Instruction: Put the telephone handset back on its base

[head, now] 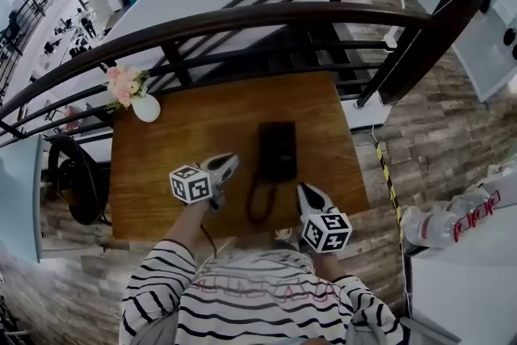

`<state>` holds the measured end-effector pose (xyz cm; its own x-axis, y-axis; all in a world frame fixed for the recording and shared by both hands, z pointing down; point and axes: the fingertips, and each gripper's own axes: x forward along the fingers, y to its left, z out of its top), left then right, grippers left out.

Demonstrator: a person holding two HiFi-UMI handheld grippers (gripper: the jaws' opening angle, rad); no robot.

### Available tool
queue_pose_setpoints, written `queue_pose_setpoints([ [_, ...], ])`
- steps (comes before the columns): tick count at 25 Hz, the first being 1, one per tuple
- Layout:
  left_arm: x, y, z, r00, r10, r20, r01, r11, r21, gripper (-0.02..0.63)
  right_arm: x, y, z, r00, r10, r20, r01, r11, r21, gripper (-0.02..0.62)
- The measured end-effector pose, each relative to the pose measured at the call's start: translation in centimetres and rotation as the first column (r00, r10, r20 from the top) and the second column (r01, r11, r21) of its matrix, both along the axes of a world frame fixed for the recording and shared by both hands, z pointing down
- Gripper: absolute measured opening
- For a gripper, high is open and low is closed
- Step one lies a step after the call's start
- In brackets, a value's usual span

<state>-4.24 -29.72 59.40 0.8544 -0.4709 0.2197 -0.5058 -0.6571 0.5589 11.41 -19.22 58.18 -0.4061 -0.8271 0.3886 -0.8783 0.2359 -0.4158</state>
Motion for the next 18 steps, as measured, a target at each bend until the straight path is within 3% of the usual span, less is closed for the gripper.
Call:
queue_pose_setpoints([
  [7,-0.9,4.7,-2.7,0.998,0.048,-0.038,-0.046,0.998,0.045,0.002,-1.5,3.2,-0.8,0.999,0.053,-0.009,-0.053,0.998,0.018,0.001],
  [18,-4.1,13.0,-6.4,0.994,0.106,-0.039,-0.100,0.985,0.137,0.002,-5.8,8.5,-2.2,0.995,0.100,-0.024,-0.098,0.994,0.049,0.002],
])
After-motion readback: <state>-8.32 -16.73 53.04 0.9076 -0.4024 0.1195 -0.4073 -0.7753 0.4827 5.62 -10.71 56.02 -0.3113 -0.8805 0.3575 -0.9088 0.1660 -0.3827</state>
